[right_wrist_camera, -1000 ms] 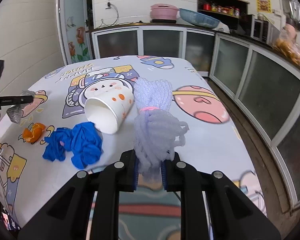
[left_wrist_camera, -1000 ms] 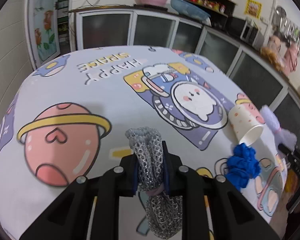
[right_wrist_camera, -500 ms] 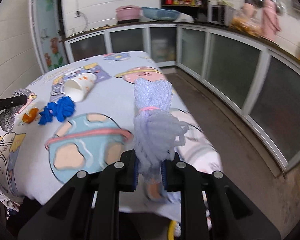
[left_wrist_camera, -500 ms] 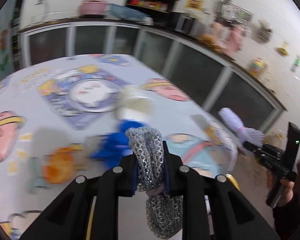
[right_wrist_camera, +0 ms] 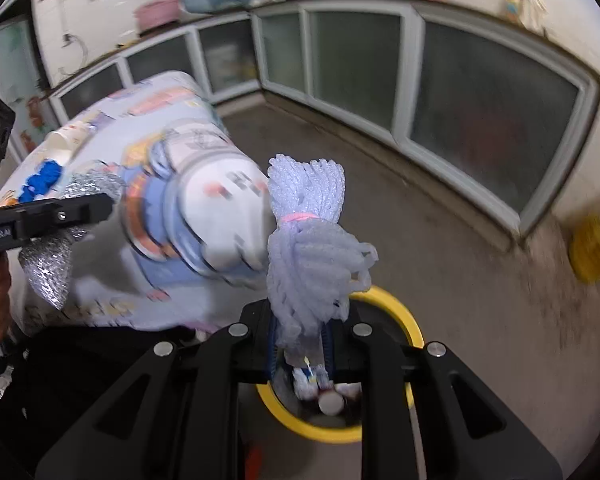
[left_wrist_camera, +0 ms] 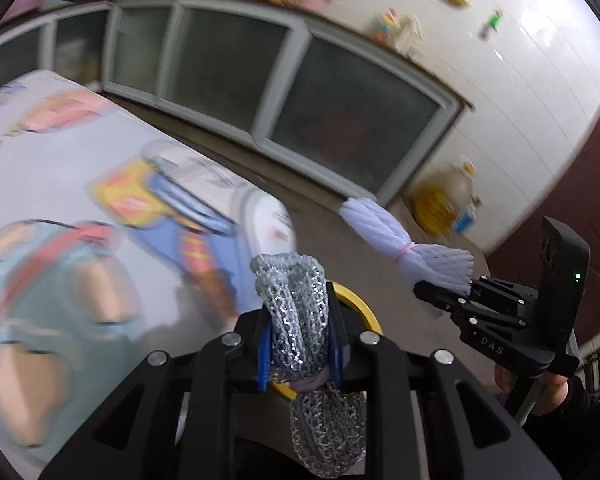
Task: Collect trash
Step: 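Carry both scrubbers over the bin and open both tools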
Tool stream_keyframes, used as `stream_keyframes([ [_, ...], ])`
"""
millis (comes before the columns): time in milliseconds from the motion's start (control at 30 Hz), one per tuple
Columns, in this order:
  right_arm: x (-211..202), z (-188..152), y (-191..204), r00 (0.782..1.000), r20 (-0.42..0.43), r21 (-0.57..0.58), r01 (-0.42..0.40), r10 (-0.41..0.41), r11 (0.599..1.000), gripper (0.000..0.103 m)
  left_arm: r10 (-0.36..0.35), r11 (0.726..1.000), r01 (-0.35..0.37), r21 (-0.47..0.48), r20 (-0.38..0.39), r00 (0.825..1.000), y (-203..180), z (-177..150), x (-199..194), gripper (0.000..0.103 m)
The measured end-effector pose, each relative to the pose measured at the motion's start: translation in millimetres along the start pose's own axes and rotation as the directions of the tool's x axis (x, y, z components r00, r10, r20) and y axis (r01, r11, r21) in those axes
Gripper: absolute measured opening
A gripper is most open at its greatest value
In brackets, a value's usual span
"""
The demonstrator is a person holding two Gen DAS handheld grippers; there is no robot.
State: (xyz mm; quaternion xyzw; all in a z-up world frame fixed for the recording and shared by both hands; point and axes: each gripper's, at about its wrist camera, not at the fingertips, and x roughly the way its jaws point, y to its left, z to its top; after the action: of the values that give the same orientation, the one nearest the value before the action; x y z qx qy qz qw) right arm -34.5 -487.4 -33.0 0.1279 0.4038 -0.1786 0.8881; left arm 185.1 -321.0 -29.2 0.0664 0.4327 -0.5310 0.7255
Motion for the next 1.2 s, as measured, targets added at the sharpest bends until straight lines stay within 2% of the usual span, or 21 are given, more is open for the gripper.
stream_keyframes([
  [200, 30, -45, -36, 0.99, -0.14, 0.042, 0.043, -0.037, 0.998, 0.017, -0.018, 0.999, 0.022, 0.041, -0.104, 0.994, -30, -5, 71, 0.019],
  [333, 55, -65, -50, 0.977, -0.209, 0.064, 0.059, -0.045, 0.996, 0.017, -0.003, 0.998, 0.012, 0.056, -0.157, 0.988, -44, -7, 113, 0.019],
  [533, 87, -78, -61, 0.957, -0.284, 0.078, 0.081, -0.056, 0.994, 0.017, 0.039, 0.998, -0.027, 0.063, -0.201, 0.979, -51, -12, 151, 0.022],
  [567, 91, -79, -63, 0.954, -0.294, 0.085, 0.084, -0.055, 0.993, 0.018, 0.046, 0.998, -0.034, 0.061, -0.201, 0.978, -56, -10, 156, 0.024],
  [600, 94, -79, -63, 0.953, -0.299, 0.088, 0.084, -0.054, 0.993, 0.018, 0.051, 0.997, -0.039, 0.06, -0.201, 0.978, -58, -9, 159, 0.031],
  [633, 98, -80, -65, 0.95, -0.307, 0.093, 0.082, -0.05, 0.992, 0.022, 0.06, 0.997, -0.049, 0.061, -0.198, 0.978, -59, -8, 161, 0.043],
  [667, 102, -80, -67, 0.947, -0.318, 0.096, 0.086, -0.051, 0.992, 0.03, 0.066, 0.996, -0.054, 0.065, -0.191, 0.979, -60, -8, 161, 0.049],
  [700, 103, -81, -68, 0.944, -0.324, 0.096, 0.092, -0.056, 0.991, 0.035, 0.07, 0.996, -0.058, 0.07, -0.182, 0.981, -63, -8, 161, 0.062],
  [733, 105, -81, -71, 0.943, -0.327, 0.096, 0.102, -0.065, 0.99, 0.052, 0.074, 0.995, -0.061, 0.081, -0.164, 0.984, -67, -7, 159, 0.073],
  [767, 105, -81, -76, 0.945, -0.321, 0.104, 0.101, -0.063, 0.989, 0.06, 0.072, 0.994, -0.059, 0.091, -0.146, 0.987, -71, -7, 155, 0.08],
  [800, 102, -83, -80, 0.948, -0.312, 0.121, 0.105, -0.062, 0.987, 0.067, 0.077, 0.993, -0.064, 0.097, -0.128, 0.989, -72, -7, 150, 0.091],
  [867, 101, -85, -89, 0.946, -0.317, 0.138, 0.12, -0.071, 0.983, 0.067, 0.085, 0.992, -0.076, 0.1, -0.096, 0.992, -73, -8, 138, 0.094],
  [1000, 85, -91, -105, 0.947, -0.297, 0.167, 0.18, -0.125, 0.969, 0.067, 0.05, 0.998, -0.048, 0.049, -0.044, 0.998, -67, -10, 100, 0.095],
  [1067, 72, -89, -108, 0.954, -0.264, 0.179, 0.193, -0.142, 0.965, 0.067, 0.039, 0.999, -0.039, 0.026, -0.015, 0.999, -62, -11, 77, 0.095],
  [1200, 42, -70, -94, 0.979, -0.123, 0.138, 0.178, -0.162, 0.974, 0.067, 0.05, 0.998, -0.047, -0.028, 0.102, 0.994, -40, -17, 5, 0.095],
])
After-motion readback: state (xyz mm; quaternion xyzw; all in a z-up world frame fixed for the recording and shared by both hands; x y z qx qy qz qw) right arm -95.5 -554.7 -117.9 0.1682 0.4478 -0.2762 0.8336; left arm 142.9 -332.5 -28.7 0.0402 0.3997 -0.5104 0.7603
